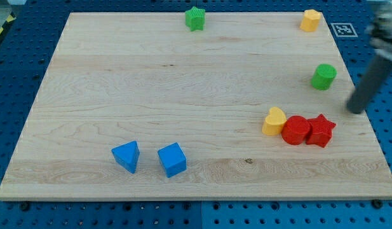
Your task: Move the green circle to the top right of the blue triangle
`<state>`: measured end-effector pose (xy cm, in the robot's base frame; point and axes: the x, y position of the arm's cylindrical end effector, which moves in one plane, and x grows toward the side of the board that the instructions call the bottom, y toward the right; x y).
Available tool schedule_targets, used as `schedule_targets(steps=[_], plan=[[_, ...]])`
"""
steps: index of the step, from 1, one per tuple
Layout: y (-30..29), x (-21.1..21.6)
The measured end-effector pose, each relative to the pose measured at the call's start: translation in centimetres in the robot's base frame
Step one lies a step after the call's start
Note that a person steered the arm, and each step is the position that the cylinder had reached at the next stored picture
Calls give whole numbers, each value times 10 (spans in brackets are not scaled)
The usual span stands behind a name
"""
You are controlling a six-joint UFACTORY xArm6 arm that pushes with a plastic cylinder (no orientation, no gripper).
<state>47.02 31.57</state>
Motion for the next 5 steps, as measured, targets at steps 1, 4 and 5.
schedule_targets(steps=[1, 4, 5], plan=[[29, -2], [10, -63], [-29, -65]])
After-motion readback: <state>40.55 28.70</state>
